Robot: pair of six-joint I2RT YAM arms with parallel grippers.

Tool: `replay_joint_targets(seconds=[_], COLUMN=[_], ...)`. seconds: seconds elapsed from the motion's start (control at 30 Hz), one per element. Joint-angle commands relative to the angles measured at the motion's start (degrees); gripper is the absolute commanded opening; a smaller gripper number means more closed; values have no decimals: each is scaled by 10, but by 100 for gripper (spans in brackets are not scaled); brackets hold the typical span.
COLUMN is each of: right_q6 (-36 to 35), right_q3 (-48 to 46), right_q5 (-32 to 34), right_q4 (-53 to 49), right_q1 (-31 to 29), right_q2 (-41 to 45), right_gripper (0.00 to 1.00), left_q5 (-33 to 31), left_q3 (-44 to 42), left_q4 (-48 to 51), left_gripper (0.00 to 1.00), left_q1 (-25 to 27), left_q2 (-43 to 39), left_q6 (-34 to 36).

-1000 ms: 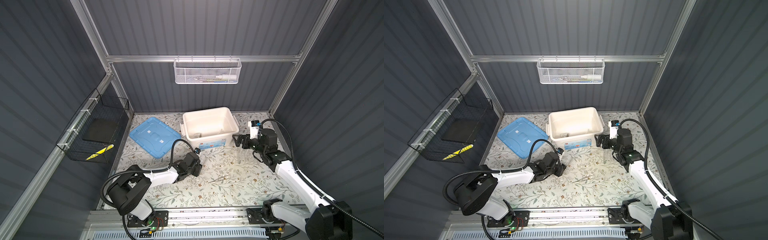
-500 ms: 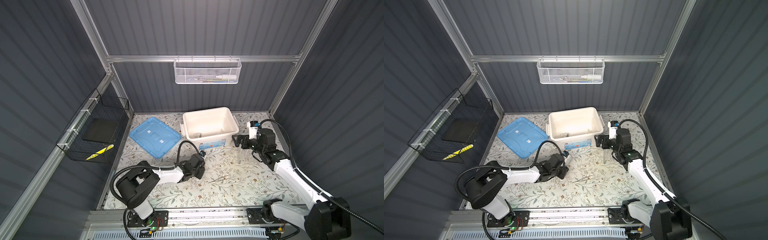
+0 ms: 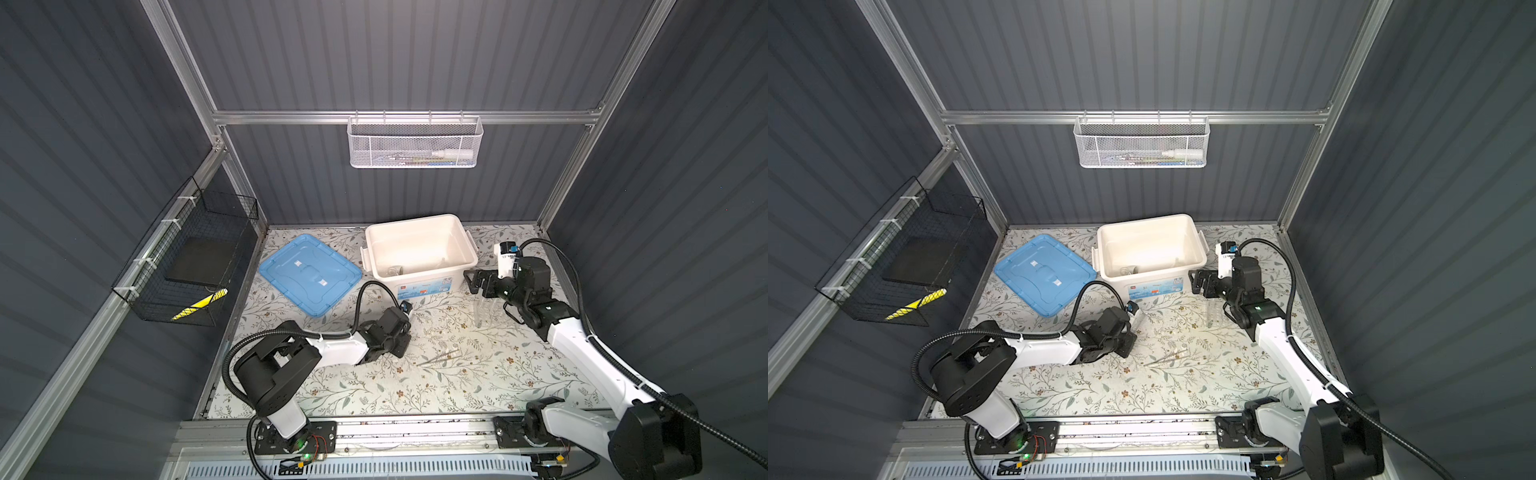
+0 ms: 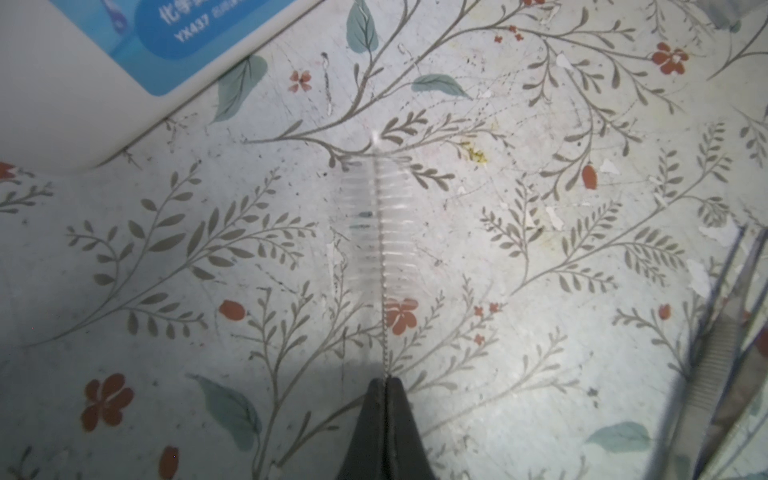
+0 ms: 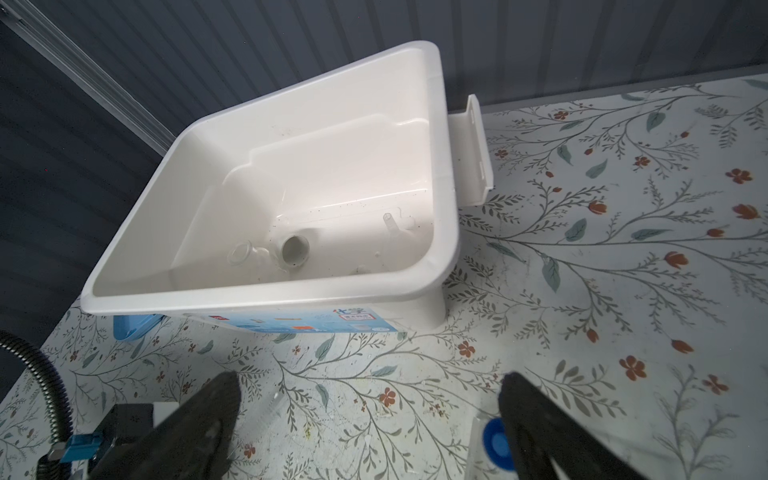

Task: Organize the chemistry lab equipment
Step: 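Lower the left gripper and close it on the brush's wire handle, then carry the brush over the bin with left while right approaches the bin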

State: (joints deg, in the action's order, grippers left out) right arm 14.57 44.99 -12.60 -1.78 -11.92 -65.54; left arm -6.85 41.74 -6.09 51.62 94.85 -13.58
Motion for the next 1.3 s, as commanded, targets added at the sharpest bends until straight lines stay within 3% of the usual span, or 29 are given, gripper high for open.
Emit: replay_joint_targets(seconds=[0.0, 0.9, 1.27], right_q6=[2, 12, 21], right_q3=[-1, 10, 48], right_q5=[3, -1, 1], right_q4=[-1, 2, -26], right_q1=[3, 3, 3], right_q2=[4, 1, -19], right_gripper=[99, 99, 99], left_q5=[14, 35, 61], left_q3=[3, 3, 65], left_q4=[30, 16, 109], left_gripper=[2, 0, 0], left_q1=[6, 16, 22], left_q2=[13, -57, -88], left_q6=[6, 22, 53])
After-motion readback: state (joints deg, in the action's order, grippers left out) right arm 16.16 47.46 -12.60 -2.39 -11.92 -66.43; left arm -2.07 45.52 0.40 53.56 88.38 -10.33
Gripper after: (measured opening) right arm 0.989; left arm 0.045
